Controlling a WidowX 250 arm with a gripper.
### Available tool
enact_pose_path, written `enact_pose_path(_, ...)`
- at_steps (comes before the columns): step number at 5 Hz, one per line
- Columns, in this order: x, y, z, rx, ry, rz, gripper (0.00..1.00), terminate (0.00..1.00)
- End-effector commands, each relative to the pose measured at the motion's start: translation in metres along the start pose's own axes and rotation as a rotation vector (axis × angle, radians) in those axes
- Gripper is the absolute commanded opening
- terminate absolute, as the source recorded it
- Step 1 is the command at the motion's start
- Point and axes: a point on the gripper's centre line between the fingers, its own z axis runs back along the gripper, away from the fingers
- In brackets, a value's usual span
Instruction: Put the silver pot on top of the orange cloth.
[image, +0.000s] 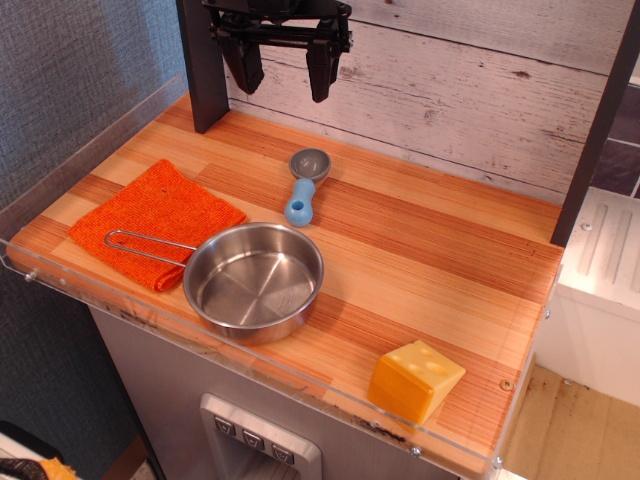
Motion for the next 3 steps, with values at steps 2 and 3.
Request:
enact_pose_path(2,-0.008,0.008,0.016,0.016,-0.003,-0.059,1.00,0.00)
enact_pose_path(3,-0.036,0.005,0.032,-0.028,-0.007,-0.102,1.00,0.00)
